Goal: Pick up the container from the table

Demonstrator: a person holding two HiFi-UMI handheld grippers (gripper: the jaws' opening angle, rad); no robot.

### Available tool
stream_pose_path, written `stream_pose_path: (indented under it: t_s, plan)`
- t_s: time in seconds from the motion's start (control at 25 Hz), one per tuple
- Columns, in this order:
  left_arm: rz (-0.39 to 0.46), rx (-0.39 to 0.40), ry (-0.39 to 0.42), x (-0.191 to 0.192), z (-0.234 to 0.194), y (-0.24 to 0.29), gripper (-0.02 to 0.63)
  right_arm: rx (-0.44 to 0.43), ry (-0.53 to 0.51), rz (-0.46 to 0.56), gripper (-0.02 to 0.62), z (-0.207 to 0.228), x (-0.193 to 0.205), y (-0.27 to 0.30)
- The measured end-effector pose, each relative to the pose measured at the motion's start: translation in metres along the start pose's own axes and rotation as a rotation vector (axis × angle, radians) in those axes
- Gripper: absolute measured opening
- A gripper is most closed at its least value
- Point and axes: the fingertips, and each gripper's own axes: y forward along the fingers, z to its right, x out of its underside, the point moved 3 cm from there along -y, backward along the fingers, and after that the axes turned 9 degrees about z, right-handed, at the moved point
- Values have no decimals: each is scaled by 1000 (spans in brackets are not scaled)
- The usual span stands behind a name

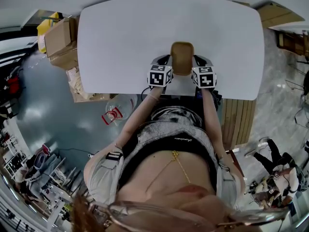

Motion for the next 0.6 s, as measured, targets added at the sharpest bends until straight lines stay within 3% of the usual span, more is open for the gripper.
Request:
stream_pose_path:
  t_s: [0.6]
  plan:
    - [-7,11,-13,-1,-5,5,43,8,30,-9,67,1,-3,2]
